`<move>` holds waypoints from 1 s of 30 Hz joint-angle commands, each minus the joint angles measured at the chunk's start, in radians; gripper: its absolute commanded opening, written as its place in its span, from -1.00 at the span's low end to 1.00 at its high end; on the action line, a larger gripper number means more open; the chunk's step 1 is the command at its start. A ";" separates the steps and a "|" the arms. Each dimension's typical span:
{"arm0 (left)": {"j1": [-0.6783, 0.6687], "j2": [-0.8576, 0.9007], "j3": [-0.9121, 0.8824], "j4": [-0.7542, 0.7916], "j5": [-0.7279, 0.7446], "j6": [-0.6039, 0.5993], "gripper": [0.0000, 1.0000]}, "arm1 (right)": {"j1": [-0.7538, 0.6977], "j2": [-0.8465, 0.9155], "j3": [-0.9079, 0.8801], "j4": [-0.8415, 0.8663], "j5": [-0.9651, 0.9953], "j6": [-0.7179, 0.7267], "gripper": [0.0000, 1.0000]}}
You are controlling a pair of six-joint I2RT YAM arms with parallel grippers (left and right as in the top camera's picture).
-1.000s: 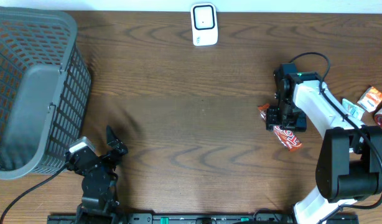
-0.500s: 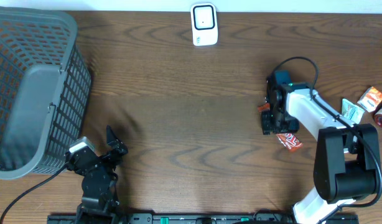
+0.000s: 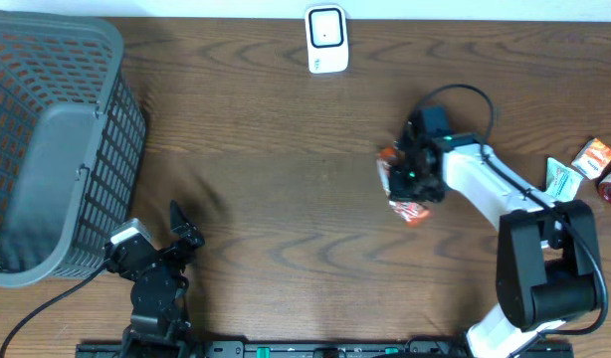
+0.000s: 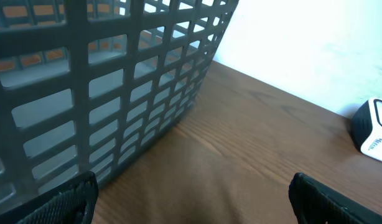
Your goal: Scan the item barcode
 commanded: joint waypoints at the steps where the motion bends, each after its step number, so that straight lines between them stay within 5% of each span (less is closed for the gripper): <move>1: 0.003 -0.002 -0.025 -0.006 -0.006 -0.002 0.96 | 0.063 0.007 0.074 0.029 -0.116 0.094 -0.97; 8: 0.003 -0.002 -0.025 -0.006 -0.006 -0.002 0.96 | 0.125 0.007 0.085 0.068 -0.103 0.062 -0.98; 17: 0.003 -0.002 -0.025 -0.006 -0.006 -0.002 0.96 | 0.079 0.007 0.085 0.152 -0.661 -0.007 -0.98; 24: 0.003 -0.002 -0.025 -0.006 -0.006 -0.002 0.96 | 0.011 0.015 0.084 0.149 -1.025 -0.335 -0.98; 30: 0.003 -0.002 -0.025 -0.006 -0.006 -0.002 0.96 | -0.002 0.064 0.084 0.160 -1.287 -0.803 -0.98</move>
